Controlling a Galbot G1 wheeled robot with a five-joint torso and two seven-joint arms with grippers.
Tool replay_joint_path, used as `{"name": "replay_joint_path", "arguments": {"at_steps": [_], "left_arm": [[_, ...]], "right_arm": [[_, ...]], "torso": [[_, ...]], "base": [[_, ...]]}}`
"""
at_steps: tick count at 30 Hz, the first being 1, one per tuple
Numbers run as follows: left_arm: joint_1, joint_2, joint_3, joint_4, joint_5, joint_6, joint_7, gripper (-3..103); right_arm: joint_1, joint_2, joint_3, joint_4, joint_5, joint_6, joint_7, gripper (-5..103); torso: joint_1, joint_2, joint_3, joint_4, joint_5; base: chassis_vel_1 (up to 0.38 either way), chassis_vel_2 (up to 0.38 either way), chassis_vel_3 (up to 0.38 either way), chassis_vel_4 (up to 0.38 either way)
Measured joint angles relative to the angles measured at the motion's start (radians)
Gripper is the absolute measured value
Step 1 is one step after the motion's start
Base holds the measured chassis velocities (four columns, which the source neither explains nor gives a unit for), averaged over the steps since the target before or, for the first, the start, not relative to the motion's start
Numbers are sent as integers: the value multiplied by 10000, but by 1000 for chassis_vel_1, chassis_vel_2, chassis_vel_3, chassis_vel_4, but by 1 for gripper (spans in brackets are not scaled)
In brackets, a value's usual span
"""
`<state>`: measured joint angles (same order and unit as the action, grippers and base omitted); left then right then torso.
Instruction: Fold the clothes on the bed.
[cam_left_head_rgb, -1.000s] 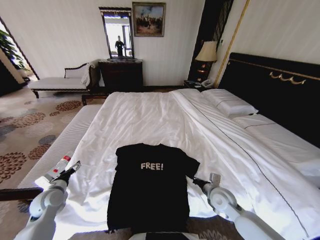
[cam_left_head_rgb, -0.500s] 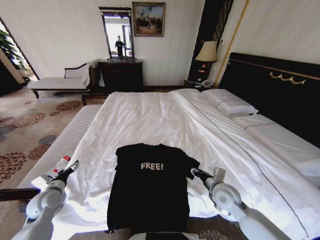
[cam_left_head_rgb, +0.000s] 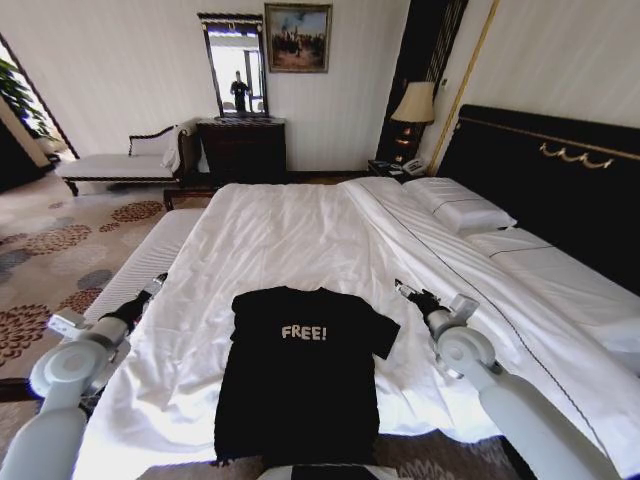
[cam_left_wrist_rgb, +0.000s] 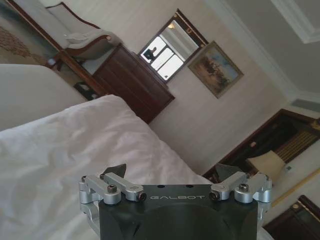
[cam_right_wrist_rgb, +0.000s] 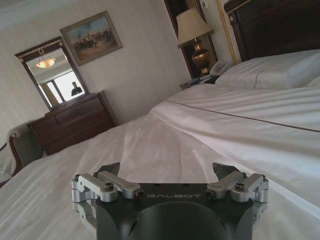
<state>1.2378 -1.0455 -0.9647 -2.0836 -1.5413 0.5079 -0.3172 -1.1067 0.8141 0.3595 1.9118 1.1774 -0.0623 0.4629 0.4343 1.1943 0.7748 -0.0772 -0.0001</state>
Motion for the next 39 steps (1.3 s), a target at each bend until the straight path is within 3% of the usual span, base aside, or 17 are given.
{"name": "replay_joint_path", "arguments": {"at_steps": [4,5,6,8,9,11,15,19,25,30,32,33,34,39], "left_arm": [[69,-165,505,-105,503,175,313,100],[186,-232,784,10,1176,151,511,100],[436,-329,1270,246,2470,26,902,100],[707,-457,1792,558,3811,-183,1252,100],[707,-457,1792,558,3811,-183,1252,100],[855,-602,2131,964,4568,-393,1392,100],[921,-794,2349,1592,4568,-573,1392,100],[867,-1140,2502,2658,3104,-431,989,100],[992,-1558,2571,3178,2758,-271,895,100],[1314,-1677,2655,3305,3559,-499,1284,100],[1572,-1562,2919,3296,4957,-1069,1986,100],[1572,-1562,2919,3296,4957,-1069,1986,100],[1708,-1497,3054,3220,5452,-1261,2280,103],[1840,-1512,3266,3125,5721,-1411,2463,94]], "right_arm": [[163,65,-87,-228,12,453,-372,100],[170,86,-113,-279,5,486,-427,100],[135,129,-142,-343,-40,497,-457,100],[41,201,-155,-387,-107,497,-459,100],[41,201,-155,-387,-107,497,-459,100],[-58,261,-156,-411,-142,497,-459,100],[-187,312,-137,-445,-175,497,-444,100],[-397,320,-94,-471,-216,466,-393,100],[-513,319,-98,-474,-267,396,-316,100],[-570,313,-128,-481,-301,357,-261,100],[-569,332,-158,-535,-321,345,-223,100],[-569,332,-158,-535,-321,345,-223,100],[-570,351,-178,-551,-337,339,-198,100],[-608,375,-189,-555,-362,302,-127,100]], "torso": [[-1,1,0,1,-5],[0,0,0,1,-6],[0,0,0,2,-9],[0,0,0,2,-7],[0,0,0,2,-7],[0,0,0,1,-6],[-2,0,0,2,-7],[-2,0,-1,1,-6],[-2,0,-1,2,-6],[-2,0,-1,2,-5],[-2,0,-2,2,-6],[-2,0,-2,2,-6],[-2,1,-2,2,-5],[-3,0,-2,1,-5]], "base": [[0,0,0,0],[0,0,0,0],[0,0,0,0],[0,0,0,0],[0,0,0,0],[0,0,0,0],[0,0,0,0],[0,0,0,0],[0,0,0,0],[0,0,0,0],[0,0,0,0],[0,0,0,0],[0,0,0,0],[0,0,0,0]]}}
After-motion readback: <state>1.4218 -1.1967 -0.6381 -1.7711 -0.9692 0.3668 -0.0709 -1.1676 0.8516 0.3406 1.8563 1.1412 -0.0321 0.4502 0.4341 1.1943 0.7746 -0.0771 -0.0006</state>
